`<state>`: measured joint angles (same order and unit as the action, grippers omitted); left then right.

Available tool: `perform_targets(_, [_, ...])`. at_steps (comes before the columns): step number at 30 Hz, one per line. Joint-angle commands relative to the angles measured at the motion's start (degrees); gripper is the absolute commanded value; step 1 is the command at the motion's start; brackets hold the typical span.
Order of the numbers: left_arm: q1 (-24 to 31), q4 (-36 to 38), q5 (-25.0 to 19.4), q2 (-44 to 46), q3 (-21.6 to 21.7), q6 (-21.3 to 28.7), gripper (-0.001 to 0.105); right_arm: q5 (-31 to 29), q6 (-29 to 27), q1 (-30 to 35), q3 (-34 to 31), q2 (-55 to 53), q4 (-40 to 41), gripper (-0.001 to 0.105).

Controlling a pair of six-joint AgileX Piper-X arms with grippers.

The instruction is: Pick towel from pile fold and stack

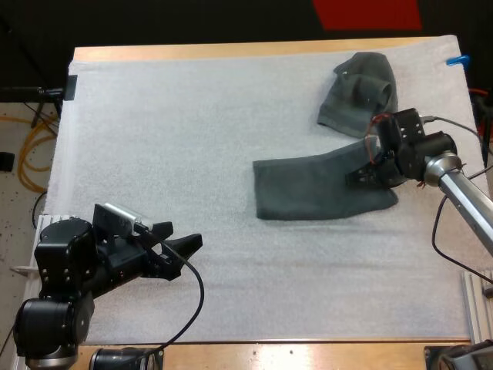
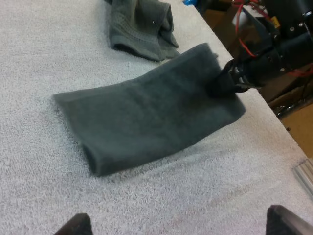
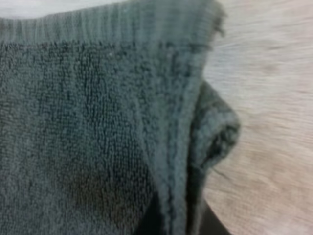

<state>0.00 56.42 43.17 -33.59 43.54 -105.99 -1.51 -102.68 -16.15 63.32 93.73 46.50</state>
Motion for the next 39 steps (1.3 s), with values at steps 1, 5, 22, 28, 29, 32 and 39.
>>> perform_targets(1, [-0.3, 0.0, 0.8, 0.0, 0.3, -0.5, 0.069, -2.2, -0.8, 0.0, 0.1, -0.8, 0.8, 0.000])
perform_targets(5, [-0.3, 0.0, 0.8, 0.0, 0.3, -0.5, 0.069, 6.5, 3.7, -0.2, 0.1, -0.8, 0.9, 0.000])
perform_targets(22, [-0.3, -0.1, 0.8, 0.0, 0.3, -0.5, 0.069, 37.9, 34.3, -7.8, 0.1, 8.8, -20.0, 0.000])
perform_targets(28, [-0.3, -0.1, 0.8, 0.0, 0.3, -0.5, 0.069, 37.9, 38.5, -10.8, 0.1, 10.7, -25.7, 0.000])
perform_targets(29, [-0.3, -0.1, 0.8, 0.0, 0.3, -0.5, 0.069, 37.8, 38.6, -10.9, 0.1, 10.8, -26.3, 0.000])
perform_targets(32, [-0.3, -0.1, 0.8, 0.0, 0.3, -0.4, 0.069, 37.8, 38.6, -10.9, 0.1, 11.0, -27.4, 0.000])
perform_targets(39, [-0.3, -0.1, 0.8, 0.0, 0.3, -0.4, 0.069, 37.7, 38.2, -10.7, 0.1, 11.0, -27.4, 0.023])
